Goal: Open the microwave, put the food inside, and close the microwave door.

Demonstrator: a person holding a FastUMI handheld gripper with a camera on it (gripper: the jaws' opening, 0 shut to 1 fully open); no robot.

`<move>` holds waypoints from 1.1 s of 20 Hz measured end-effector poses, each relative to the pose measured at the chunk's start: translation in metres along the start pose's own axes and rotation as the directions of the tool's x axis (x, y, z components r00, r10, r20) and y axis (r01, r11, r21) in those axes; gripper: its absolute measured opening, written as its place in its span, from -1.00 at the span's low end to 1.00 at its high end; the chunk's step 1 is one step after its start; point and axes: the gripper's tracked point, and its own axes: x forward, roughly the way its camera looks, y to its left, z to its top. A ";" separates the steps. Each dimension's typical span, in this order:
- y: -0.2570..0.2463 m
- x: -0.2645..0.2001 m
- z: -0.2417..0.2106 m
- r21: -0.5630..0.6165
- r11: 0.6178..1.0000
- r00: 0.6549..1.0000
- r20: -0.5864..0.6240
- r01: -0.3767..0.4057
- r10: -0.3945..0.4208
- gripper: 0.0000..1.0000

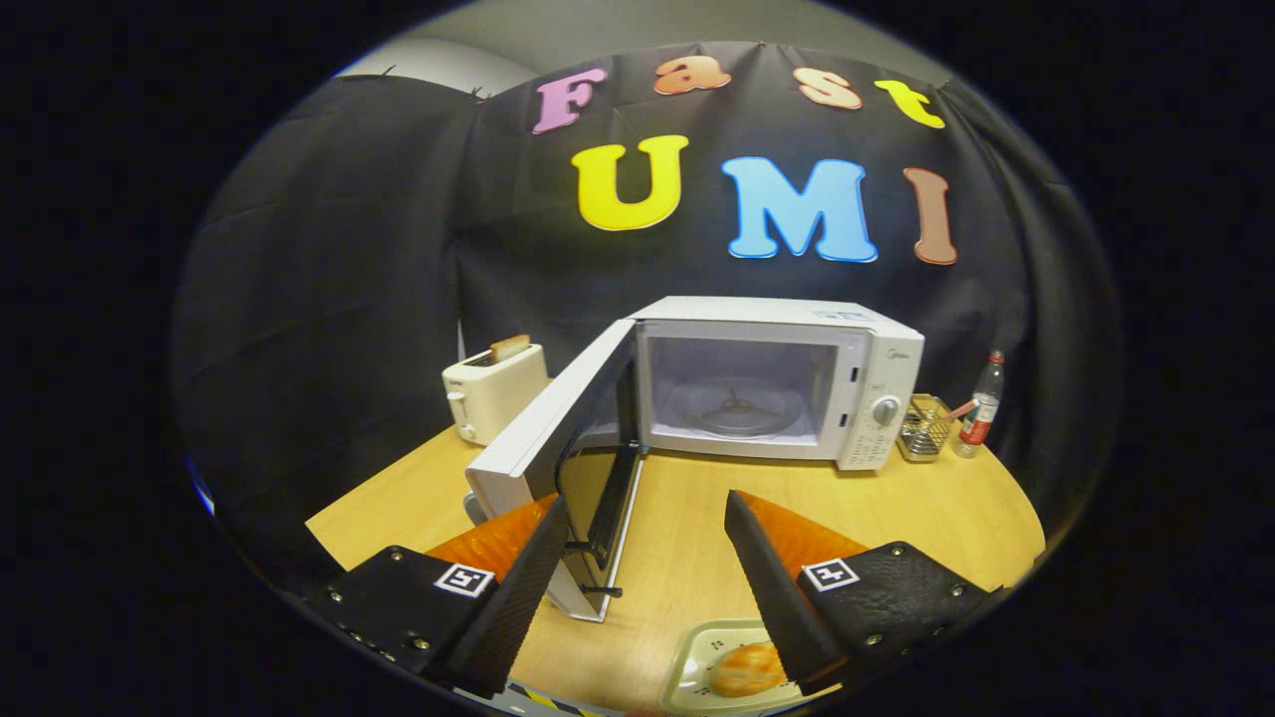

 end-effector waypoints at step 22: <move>-0.094 -0.045 -0.164 0.124 0.982 0.913 -0.399 0.141 -0.080 0.95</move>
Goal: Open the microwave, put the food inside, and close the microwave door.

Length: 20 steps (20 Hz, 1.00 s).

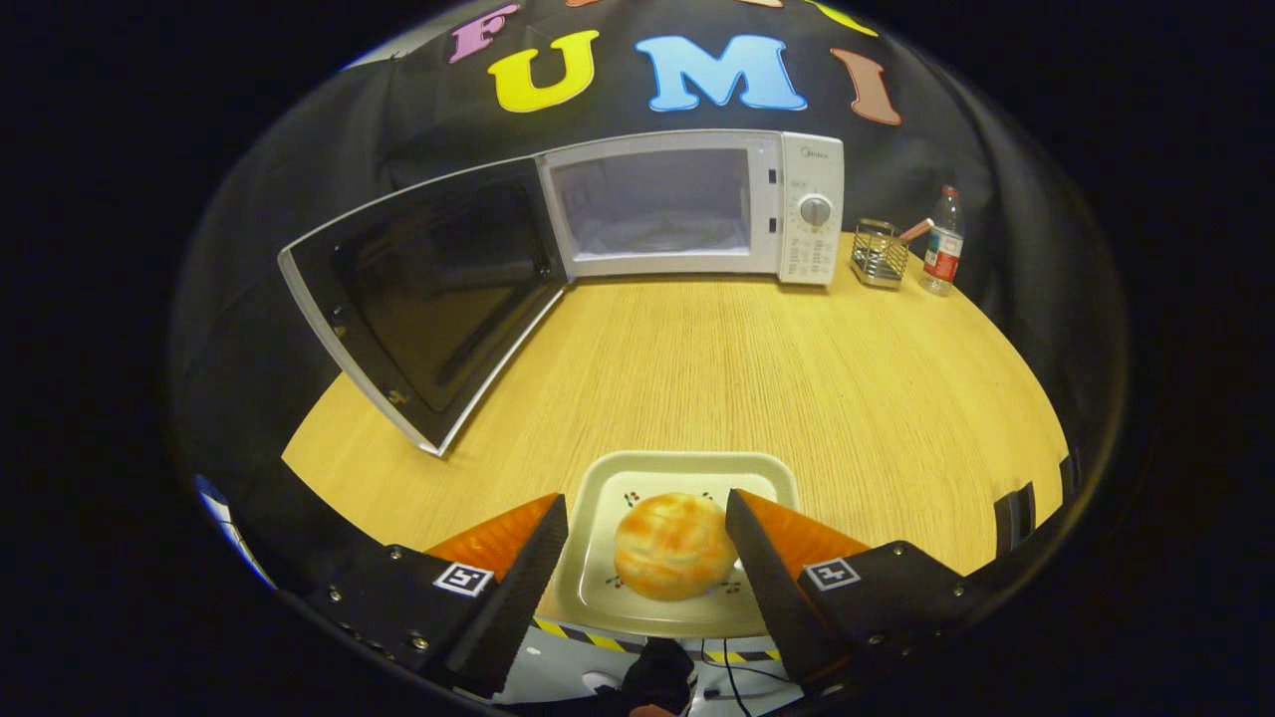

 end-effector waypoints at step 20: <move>0.002 0.036 0.100 0.187 0.973 0.985 0.131 -0.132 0.109 0.49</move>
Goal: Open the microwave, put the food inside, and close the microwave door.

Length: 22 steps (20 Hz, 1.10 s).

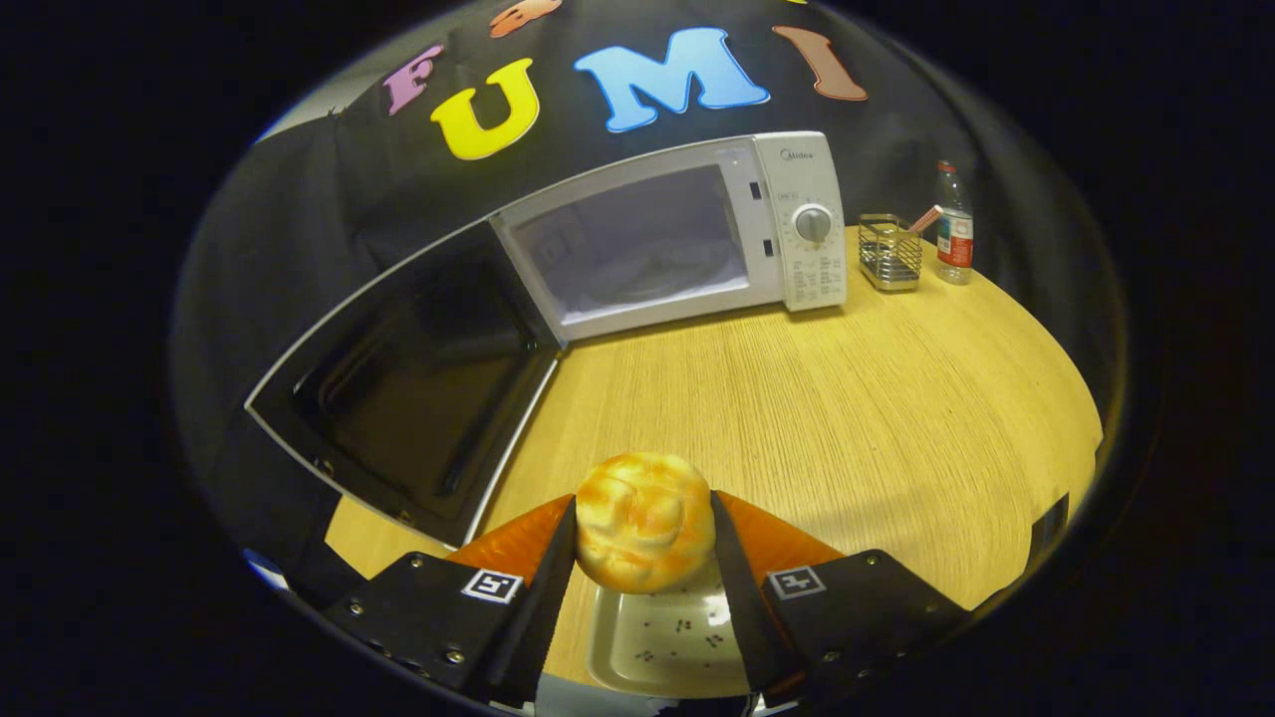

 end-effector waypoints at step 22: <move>0.007 0.176 0.177 0.295 0.939 0.937 0.343 -0.176 0.068 0.48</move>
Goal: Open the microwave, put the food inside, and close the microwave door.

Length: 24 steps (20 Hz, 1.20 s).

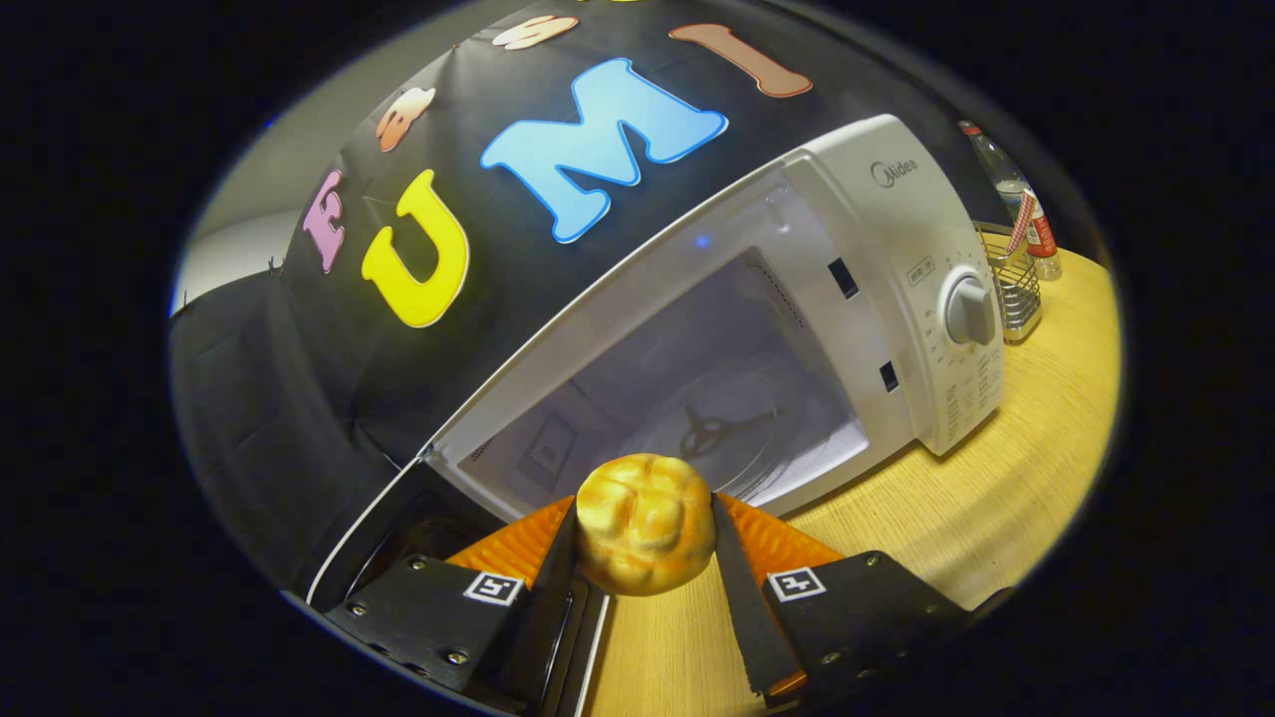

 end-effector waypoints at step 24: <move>-0.012 0.050 0.002 0.014 0.990 0.990 0.030 0.137 -0.138 0.95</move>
